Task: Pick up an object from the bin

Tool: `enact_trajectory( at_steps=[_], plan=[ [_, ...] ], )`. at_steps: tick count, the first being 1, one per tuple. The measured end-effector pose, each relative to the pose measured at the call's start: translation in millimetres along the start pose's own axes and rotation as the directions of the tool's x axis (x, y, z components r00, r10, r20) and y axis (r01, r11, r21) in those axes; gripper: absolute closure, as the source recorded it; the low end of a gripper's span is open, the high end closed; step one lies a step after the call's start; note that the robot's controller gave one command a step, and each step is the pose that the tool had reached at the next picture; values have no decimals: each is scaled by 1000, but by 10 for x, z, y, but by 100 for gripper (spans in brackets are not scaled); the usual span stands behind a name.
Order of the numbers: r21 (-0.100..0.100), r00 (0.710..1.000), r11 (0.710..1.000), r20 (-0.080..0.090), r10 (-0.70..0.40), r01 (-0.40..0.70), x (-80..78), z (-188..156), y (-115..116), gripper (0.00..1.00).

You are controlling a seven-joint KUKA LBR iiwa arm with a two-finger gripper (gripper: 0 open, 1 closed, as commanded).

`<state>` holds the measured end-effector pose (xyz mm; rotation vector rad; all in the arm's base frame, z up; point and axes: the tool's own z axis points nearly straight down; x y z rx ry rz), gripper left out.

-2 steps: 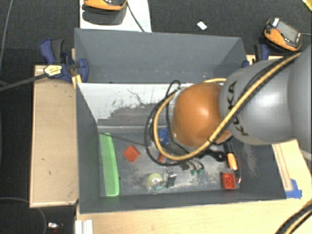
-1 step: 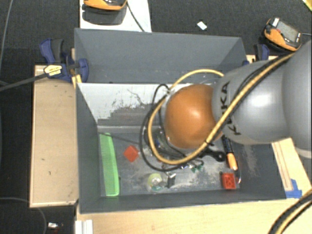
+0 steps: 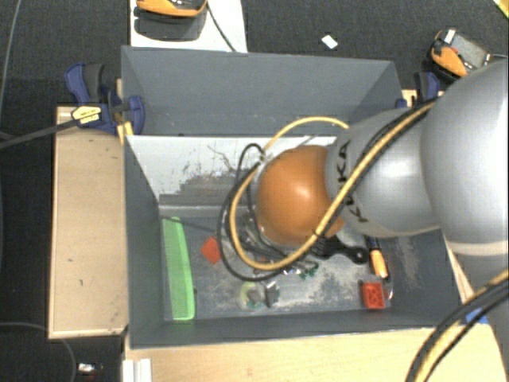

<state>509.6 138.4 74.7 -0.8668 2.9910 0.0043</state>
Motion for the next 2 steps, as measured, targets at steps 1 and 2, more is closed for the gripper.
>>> enact_trajectory(
  at_steps=[1,2],
  plan=[
    [-1,998,998,-11,-63,63,75,6,31,100],
    [0,997,997,-9,-77,77,80,5,37,100]
  ],
)
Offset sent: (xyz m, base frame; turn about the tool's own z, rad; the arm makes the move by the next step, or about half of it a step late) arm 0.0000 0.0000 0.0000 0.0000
